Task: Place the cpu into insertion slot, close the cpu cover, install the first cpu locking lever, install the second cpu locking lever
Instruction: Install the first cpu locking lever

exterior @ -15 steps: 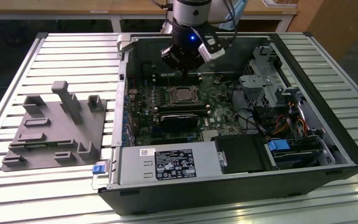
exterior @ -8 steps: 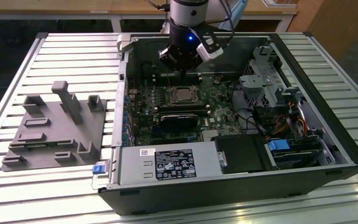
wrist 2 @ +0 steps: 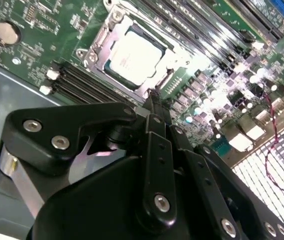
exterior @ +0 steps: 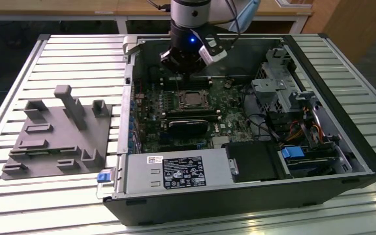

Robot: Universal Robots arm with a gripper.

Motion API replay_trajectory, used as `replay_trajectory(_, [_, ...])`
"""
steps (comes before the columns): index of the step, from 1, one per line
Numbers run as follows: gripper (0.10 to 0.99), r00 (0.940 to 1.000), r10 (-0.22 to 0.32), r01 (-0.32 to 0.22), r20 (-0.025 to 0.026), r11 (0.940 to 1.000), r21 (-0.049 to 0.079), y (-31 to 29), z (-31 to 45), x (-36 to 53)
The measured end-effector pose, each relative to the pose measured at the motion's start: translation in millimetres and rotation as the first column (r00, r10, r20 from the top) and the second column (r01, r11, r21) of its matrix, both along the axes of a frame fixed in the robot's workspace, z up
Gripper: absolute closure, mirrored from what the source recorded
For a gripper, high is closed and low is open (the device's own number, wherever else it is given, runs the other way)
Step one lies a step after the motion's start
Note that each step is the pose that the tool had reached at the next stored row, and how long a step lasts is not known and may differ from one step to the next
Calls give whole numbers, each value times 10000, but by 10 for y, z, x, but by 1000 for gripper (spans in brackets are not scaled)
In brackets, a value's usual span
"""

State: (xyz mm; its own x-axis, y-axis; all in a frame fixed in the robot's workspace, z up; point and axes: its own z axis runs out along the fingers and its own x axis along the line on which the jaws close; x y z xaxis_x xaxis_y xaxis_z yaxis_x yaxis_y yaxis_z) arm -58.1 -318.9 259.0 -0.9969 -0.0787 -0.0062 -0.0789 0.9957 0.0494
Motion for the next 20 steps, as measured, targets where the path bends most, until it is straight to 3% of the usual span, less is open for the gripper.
replay_trajectory(6, [980,10000,1,-1,-2,10000,62,0,-1,-35])
replay_trajectory(20, [980,10000,1,-1,26,9999,153,2,-8,-269])
